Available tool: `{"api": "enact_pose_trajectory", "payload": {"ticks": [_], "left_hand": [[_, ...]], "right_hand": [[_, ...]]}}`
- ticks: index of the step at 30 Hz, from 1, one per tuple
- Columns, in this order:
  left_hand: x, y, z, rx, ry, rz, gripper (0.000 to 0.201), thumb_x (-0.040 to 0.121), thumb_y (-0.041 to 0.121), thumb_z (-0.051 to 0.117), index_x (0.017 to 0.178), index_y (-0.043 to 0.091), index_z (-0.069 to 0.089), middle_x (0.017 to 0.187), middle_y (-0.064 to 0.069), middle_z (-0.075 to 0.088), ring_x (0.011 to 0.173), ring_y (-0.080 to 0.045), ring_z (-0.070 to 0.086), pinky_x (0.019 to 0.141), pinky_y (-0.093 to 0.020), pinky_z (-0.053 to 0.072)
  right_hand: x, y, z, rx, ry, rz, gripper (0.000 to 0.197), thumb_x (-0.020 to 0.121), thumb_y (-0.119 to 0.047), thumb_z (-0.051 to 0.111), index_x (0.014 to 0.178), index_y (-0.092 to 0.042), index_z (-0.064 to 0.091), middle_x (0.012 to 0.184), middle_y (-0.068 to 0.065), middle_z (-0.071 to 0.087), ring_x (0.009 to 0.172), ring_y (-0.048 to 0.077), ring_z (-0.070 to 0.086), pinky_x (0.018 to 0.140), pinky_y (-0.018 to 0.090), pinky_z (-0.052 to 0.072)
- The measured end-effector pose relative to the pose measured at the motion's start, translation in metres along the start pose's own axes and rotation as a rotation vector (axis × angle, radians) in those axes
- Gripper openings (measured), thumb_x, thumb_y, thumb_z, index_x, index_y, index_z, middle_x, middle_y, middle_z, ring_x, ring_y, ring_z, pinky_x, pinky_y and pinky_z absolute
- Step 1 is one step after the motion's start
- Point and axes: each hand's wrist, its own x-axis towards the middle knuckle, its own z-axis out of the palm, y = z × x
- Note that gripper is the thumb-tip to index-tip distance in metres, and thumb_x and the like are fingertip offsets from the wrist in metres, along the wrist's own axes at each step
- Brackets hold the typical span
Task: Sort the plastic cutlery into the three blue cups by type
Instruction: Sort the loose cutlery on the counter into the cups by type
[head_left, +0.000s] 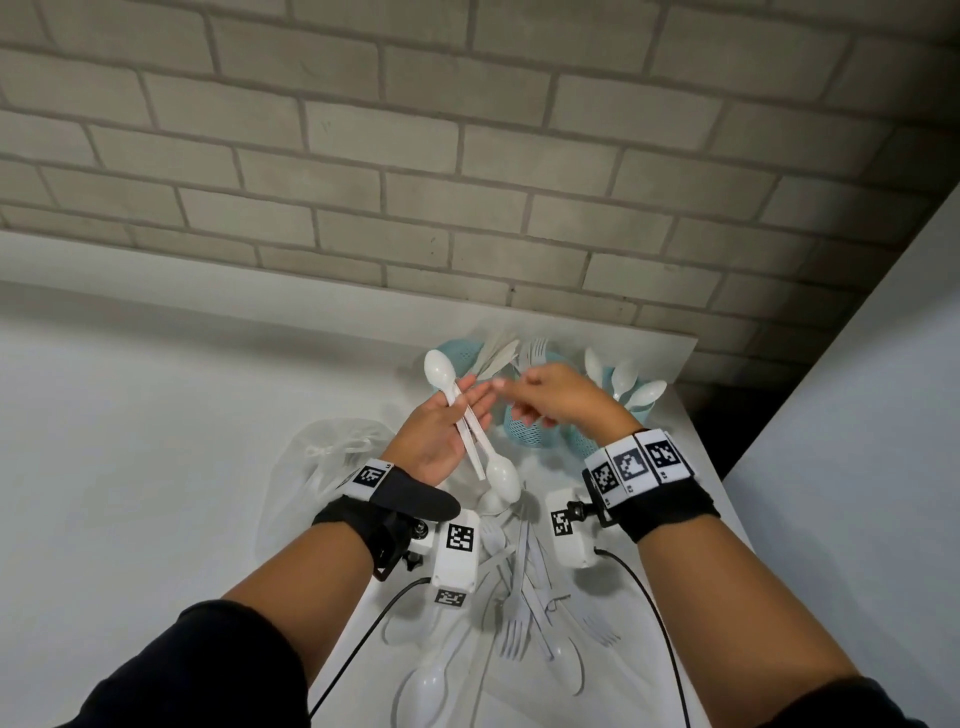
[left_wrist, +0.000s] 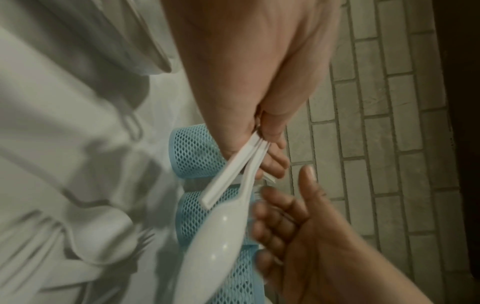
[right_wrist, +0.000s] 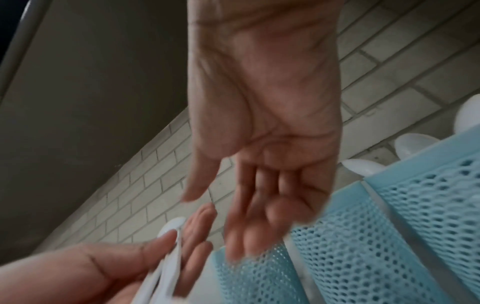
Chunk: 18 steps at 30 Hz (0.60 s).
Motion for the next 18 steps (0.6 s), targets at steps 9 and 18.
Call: {"api": "enact_pose_trajectory", "payload": {"ticks": [9, 18], "left_hand": [[-0.001, 0.000, 0.005, -0.067, 0.008, 0.039, 0.034, 0.100, 0.006, 0.034, 0.129, 0.024, 0.037, 0.119, -0.014, 0.057, 0.104, -0.027, 0.059, 0.094, -0.046, 0.045], [-0.005, 0.003, 0.000, 1.206, -0.025, -0.191, 0.031, 0.100, 0.028, 0.041, 0.103, 0.010, 0.065, 0.094, -0.004, 0.069, 0.073, -0.010, 0.056, 0.057, -0.022, 0.034]], "right_hand": [[-0.018, 0.035, -0.003, 0.186, -0.476, 0.156, 0.004, 0.093, -0.023, 0.056, 0.093, -0.020, 0.058, 0.075, -0.003, 0.070, 0.063, 0.009, 0.065, 0.055, 0.018, 0.046], [-0.019, 0.040, -0.045, -0.158, -0.328, 0.136, 0.005, 0.085, -0.026, 0.067, 0.088, -0.029, 0.069, 0.069, -0.009, 0.057, 0.055, 0.005, 0.052, 0.054, 0.020, 0.032]]}}
